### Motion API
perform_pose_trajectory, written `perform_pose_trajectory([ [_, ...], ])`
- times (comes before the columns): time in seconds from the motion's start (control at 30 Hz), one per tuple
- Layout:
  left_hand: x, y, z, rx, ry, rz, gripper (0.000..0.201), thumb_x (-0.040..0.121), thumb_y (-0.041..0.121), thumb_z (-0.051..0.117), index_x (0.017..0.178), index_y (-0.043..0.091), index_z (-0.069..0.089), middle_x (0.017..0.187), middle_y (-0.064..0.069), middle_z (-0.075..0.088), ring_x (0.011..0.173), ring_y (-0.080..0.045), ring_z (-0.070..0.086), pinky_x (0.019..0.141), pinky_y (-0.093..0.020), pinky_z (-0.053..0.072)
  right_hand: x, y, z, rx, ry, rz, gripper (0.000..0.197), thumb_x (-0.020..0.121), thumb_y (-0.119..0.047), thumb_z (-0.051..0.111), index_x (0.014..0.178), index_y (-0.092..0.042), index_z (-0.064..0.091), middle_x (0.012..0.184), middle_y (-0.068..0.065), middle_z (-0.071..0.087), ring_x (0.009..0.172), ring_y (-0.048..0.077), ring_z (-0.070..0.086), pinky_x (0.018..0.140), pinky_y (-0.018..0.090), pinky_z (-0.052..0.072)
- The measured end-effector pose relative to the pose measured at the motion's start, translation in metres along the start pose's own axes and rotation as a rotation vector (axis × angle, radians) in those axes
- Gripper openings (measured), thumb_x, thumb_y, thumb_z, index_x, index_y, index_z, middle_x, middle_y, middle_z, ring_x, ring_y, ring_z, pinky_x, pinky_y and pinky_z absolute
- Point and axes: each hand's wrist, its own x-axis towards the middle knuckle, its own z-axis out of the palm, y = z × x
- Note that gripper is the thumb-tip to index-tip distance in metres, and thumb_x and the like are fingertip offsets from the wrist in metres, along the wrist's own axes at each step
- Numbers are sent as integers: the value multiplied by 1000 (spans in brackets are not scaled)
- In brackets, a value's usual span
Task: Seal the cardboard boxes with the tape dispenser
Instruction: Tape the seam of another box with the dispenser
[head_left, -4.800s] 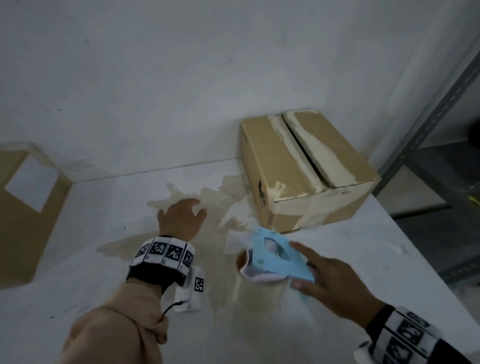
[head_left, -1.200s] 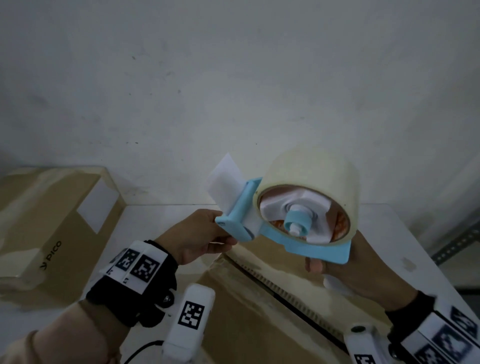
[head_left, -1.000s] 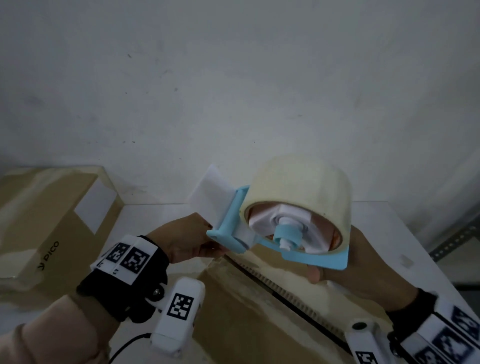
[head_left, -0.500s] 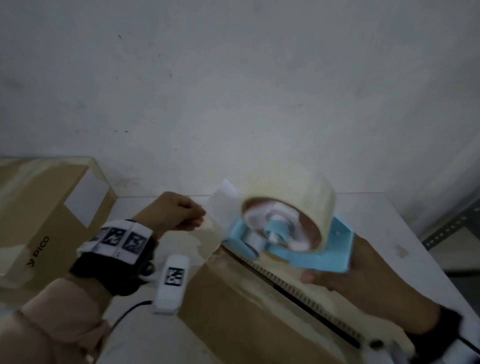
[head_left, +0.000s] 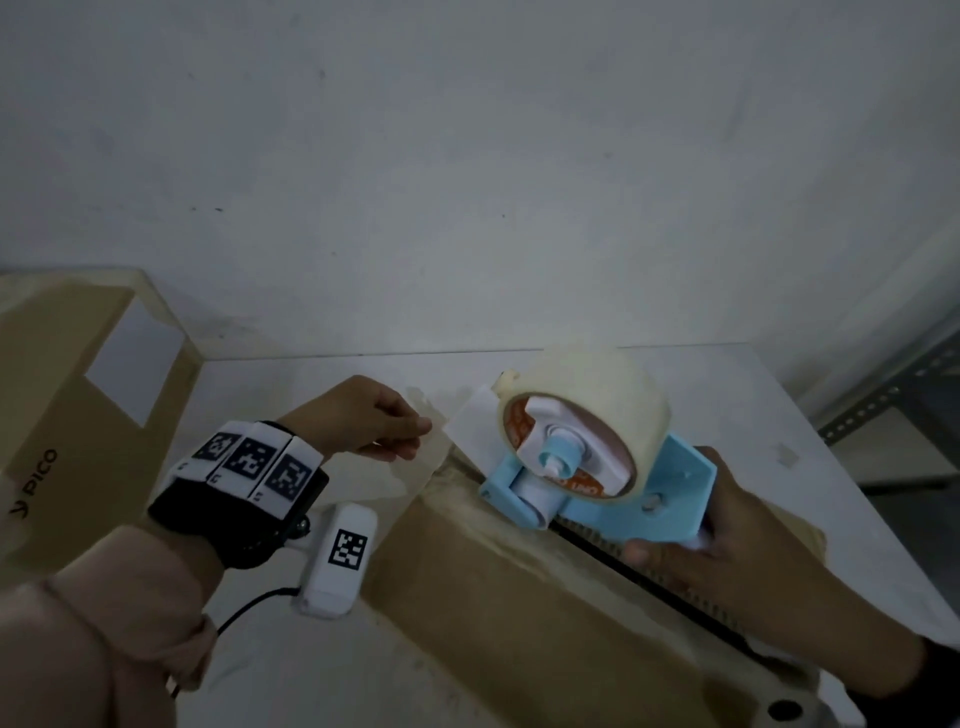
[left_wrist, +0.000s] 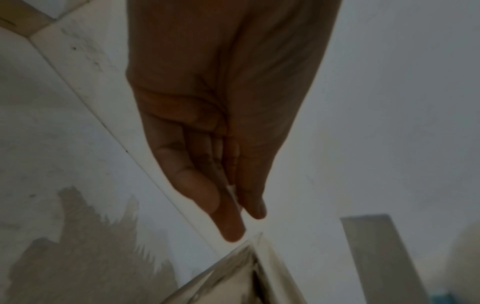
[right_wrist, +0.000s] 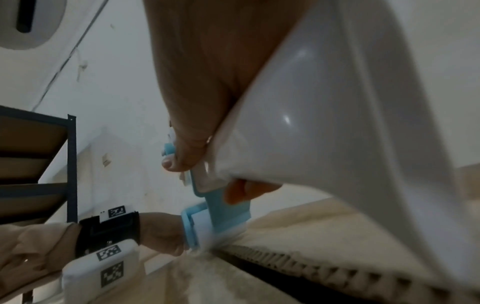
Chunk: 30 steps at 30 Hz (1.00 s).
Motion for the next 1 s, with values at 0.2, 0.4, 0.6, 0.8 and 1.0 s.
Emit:
perform_pose_trajectory([
  [0.2, 11, -6, -5, 21, -41, 16, 13, 84, 18, 64, 74, 10, 65, 55, 6, 69, 52, 0, 65, 48, -11, 49, -1, -2, 10, -14, 10, 24, 58, 58, -48, 81, 99, -36, 41, 100, -31, 58, 87, -6, 60, 60, 15, 48],
  [0.4, 20, -14, -6, 19, -66, 14, 15, 84, 21, 64, 73, 10, 65, 56, 6, 70, 53, 0, 66, 48, -11, 49, 0, -8, 14, -60, 4, 72, 55, 49, -55, 68, 92, -32, 43, 89, -6, 62, 84, 2, 62, 68, 18, 50],
  [0.6, 29, -25, 0, -5, -127, -22, 15, 86, 18, 61, 74, 10, 64, 56, 7, 70, 52, 1, 65, 48, -11, 48, 1, -6, 15, -28, 5, 64, 57, 48, -57, 72, 91, -31, 45, 82, -4, 66, 83, -9, 60, 62, 13, 48],
  [0.8, 42, -41, 14, -25, -280, -50, 13, 89, 11, 55, 80, 9, 63, 54, 9, 67, 50, 3, 60, 51, -15, 38, 3, 3, 14, -57, 8, 34, 82, 31, -87, 61, 95, -37, 49, 99, -30, 61, 85, -4, 63, 66, 20, 50],
  [1.0, 48, -41, 25, 107, -409, -15, 25, 92, 2, 46, 71, 14, 52, 48, 15, 56, 46, 5, 50, 55, -14, 39, 7, 12, 14, -21, -26, 0, 63, 40, -80, 69, 93, -50, 53, 96, -19, 66, 85, 2, 65, 74, 26, 54],
])
